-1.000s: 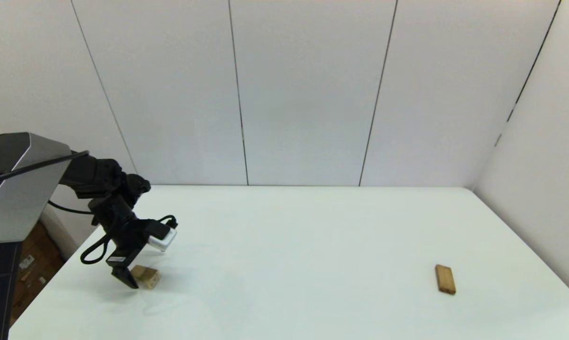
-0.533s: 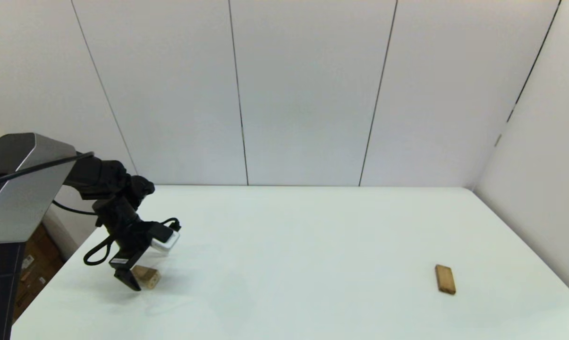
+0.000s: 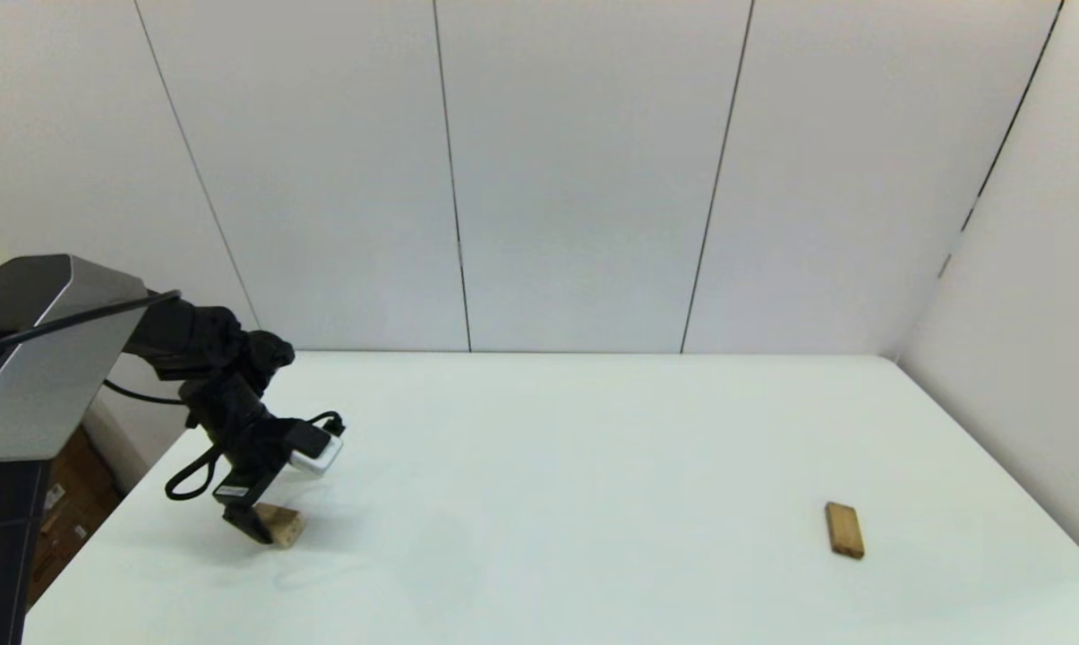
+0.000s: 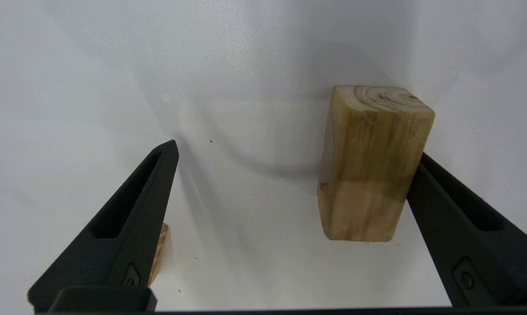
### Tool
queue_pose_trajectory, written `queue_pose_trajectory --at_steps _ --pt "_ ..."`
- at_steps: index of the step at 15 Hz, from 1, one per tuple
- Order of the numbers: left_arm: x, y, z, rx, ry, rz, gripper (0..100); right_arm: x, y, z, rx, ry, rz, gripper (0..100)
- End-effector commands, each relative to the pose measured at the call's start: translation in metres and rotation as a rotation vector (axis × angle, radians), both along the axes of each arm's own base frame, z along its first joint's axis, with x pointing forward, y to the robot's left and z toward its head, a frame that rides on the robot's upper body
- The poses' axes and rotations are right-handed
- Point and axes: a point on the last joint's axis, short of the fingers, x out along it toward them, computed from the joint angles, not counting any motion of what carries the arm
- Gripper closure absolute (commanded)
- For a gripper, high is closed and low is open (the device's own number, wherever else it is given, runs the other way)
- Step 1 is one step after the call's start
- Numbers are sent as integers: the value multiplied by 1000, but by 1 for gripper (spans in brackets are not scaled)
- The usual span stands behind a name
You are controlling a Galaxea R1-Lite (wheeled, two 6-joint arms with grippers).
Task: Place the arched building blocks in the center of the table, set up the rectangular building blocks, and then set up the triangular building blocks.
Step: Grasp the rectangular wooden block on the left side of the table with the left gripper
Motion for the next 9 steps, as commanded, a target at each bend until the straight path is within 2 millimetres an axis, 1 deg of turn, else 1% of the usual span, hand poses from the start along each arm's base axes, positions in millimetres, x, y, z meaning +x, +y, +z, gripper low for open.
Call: queue_pose_trajectory --at_steps 1,7,8,9 --pt "0 0 -2 -2 8 -9 0 0 0 0 0 1 1 0" --pt "0 0 -2 0 5 -27 0 0 0 0 0 1 1 0" --pt "0 0 -2 0 5 -28 100 0 0 0 0 1 1 0" --pt "-1 0 -2 0 6 -27 100 0 0 0 0 1 1 0"
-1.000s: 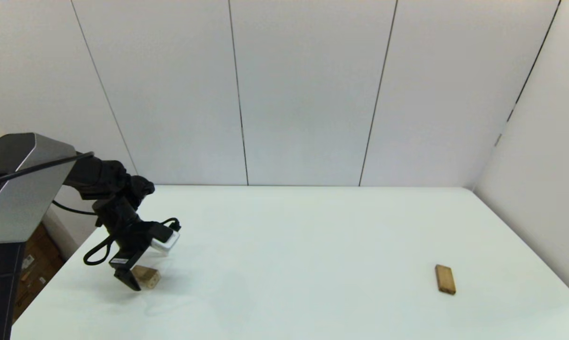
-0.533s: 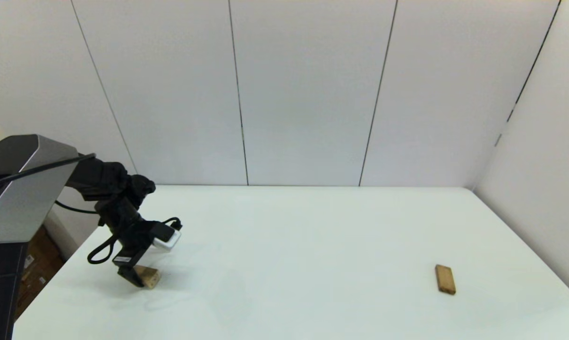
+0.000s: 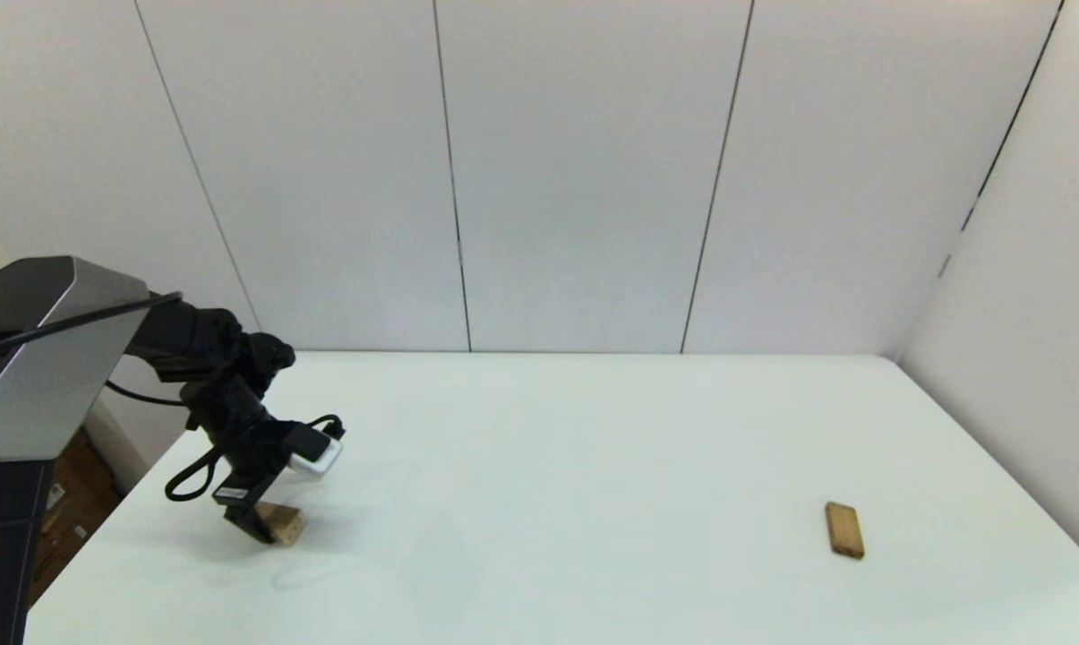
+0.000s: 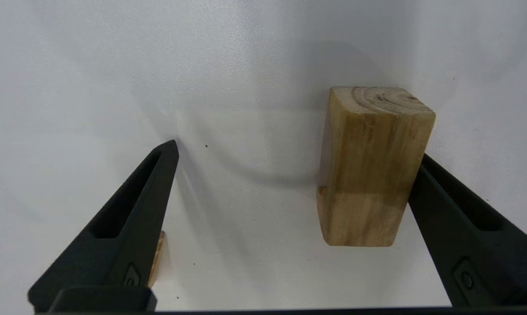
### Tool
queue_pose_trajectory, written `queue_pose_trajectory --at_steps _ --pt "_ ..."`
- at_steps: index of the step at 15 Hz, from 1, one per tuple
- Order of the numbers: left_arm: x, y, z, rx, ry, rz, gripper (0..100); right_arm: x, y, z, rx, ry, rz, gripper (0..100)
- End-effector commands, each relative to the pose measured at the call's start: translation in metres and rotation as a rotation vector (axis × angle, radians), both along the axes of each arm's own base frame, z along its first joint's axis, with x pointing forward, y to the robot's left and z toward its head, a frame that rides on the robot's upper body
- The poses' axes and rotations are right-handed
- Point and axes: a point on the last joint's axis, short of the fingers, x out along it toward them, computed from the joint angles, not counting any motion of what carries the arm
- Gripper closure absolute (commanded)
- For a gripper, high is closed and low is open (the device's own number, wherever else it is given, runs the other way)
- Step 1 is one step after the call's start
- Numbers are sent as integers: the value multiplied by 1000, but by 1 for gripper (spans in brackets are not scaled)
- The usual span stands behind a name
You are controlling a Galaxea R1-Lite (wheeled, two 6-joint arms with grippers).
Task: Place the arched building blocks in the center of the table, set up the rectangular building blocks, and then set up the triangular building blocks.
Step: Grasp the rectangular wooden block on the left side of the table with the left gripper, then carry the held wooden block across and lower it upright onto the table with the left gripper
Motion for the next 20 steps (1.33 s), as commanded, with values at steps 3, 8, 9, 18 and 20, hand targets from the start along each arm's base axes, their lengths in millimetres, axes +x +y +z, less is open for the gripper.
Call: queue_pose_trajectory --at_steps 3,8,9,18,20 --pt "-1 0 1 -1 1 -10 100 0 0 0 0 1 1 0" --pt "-4 0 8 -3 -4 -8 100 0 0 0 0 1 1 0" --pt "-5 0 11 -2 -8 -8 100 0 0 0 0 1 1 0" --pt "-32 -18 77 -4 -134 -28 100 0 0 0 0 1 1 0" --pt "-46 -34 93 -10 -147 -27 100 0 0 0 0 1 -1 0"
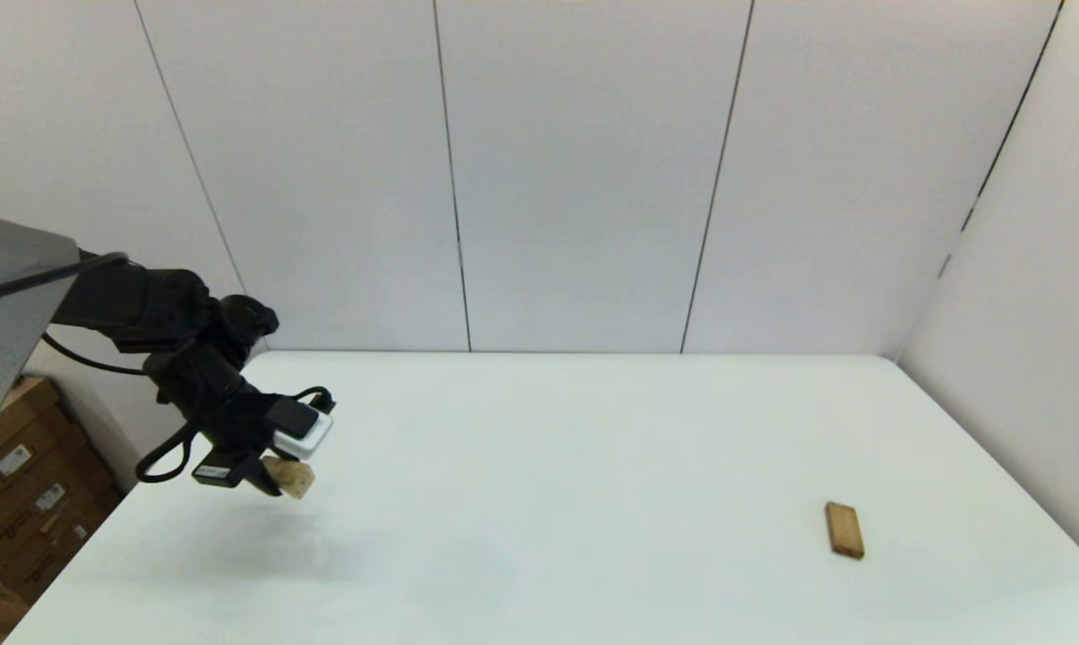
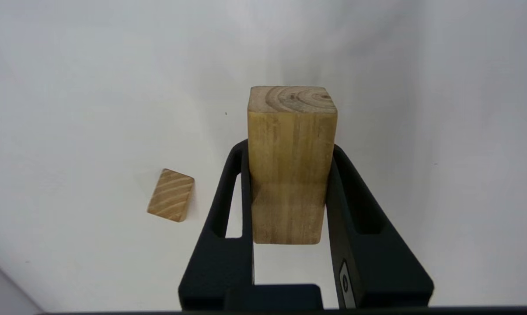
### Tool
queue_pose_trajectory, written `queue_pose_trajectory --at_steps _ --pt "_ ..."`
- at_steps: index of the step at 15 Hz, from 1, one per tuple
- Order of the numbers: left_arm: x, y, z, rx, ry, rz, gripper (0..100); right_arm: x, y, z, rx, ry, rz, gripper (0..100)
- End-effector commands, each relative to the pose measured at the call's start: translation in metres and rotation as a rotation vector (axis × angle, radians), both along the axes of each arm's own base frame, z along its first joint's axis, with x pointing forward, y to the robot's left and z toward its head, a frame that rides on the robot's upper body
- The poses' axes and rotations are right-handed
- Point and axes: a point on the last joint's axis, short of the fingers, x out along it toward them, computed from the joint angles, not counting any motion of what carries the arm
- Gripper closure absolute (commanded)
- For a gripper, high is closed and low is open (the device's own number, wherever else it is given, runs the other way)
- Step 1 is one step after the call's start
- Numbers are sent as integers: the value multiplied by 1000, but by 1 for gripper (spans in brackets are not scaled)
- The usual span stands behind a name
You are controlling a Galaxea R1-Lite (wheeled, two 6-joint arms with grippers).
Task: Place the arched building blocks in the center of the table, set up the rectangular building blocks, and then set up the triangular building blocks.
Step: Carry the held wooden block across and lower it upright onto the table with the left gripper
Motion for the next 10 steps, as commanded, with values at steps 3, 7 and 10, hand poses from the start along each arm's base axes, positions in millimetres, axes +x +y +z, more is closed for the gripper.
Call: queue_pose_trajectory --at_steps 3,7,10 --pt "-42 -46 52 -13 -74 -56 100 0 0 0 0 1 1 0" --pt "-64 -92 63 -36 -52 -25 100 0 0 0 0 1 1 0" --pt "-79 -130 66 -57 -24 -9 100 0 0 0 0 1 1 0"
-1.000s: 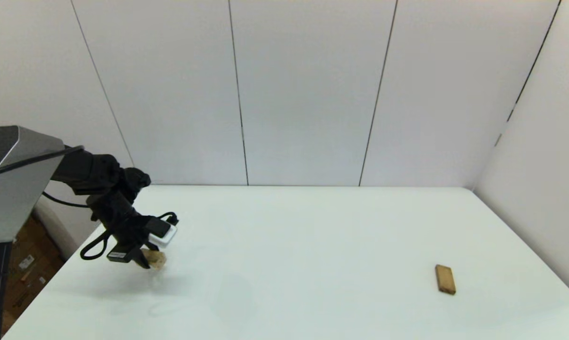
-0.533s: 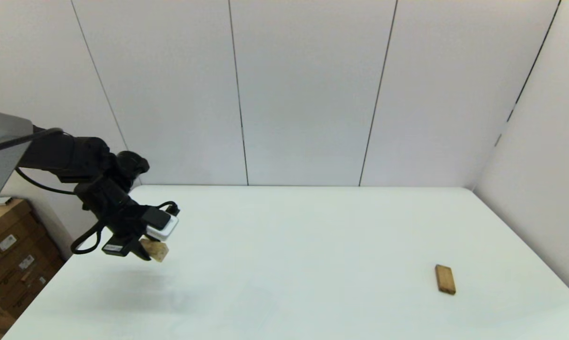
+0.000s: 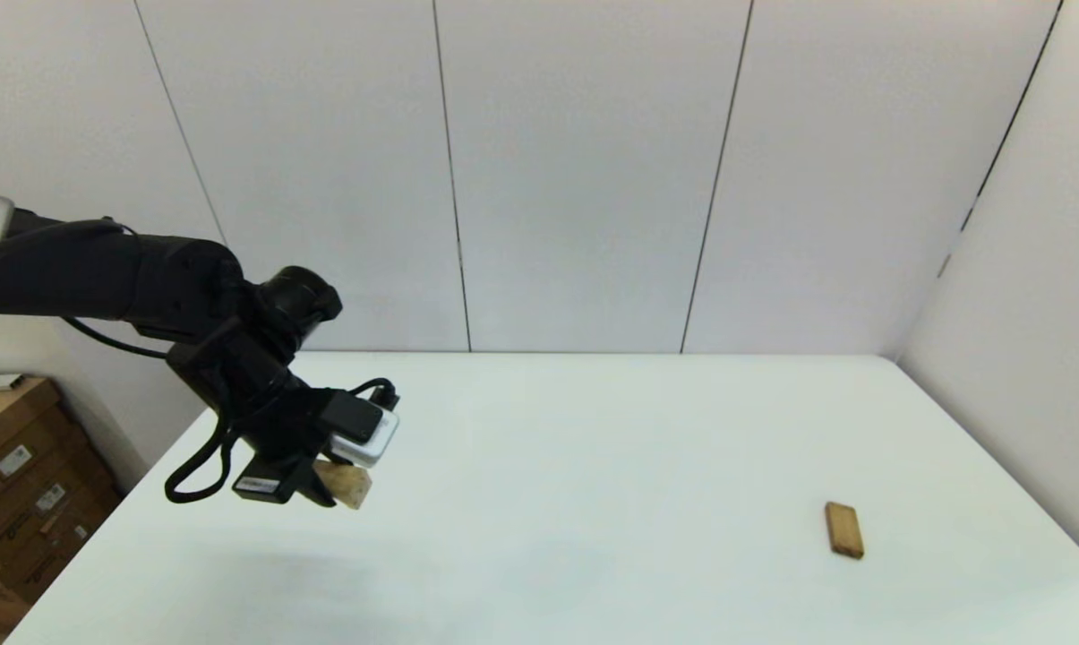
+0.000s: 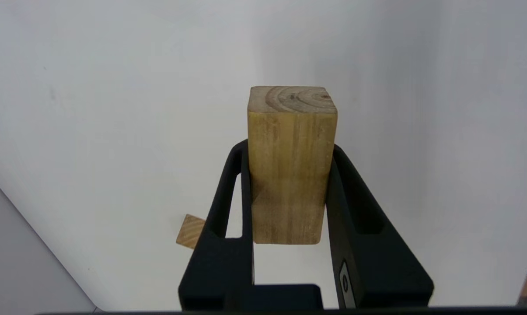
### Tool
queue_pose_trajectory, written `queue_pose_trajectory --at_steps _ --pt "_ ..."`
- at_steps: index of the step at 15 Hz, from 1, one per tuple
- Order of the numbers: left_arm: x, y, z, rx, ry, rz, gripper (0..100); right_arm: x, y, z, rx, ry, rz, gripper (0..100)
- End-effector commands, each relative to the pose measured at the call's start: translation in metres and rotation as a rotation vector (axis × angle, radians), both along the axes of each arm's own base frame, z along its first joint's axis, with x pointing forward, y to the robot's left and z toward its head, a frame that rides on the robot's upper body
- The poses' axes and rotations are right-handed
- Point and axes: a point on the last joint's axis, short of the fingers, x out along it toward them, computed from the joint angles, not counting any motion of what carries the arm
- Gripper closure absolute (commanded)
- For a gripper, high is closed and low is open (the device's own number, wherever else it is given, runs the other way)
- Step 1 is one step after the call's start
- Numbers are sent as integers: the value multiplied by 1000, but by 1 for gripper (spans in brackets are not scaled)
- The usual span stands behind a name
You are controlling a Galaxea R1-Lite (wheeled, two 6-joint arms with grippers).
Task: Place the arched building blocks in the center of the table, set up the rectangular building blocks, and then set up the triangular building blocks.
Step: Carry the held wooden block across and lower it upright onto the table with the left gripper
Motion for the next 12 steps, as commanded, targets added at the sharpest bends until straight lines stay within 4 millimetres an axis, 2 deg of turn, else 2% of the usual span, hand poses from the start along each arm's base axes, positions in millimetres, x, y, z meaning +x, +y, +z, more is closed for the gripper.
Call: queue_pose_trajectory --at_steps 1,9,12 --pt "-24 -52 11 -32 20 15 100 0 0 0 0 0 1 0" --pt "-46 -146 -14 -16 123 114 100 0 0 0 0 0 1 0" --pt "-39 -168 -23 -26 123 117 100 0 0 0 0 0 1 0"
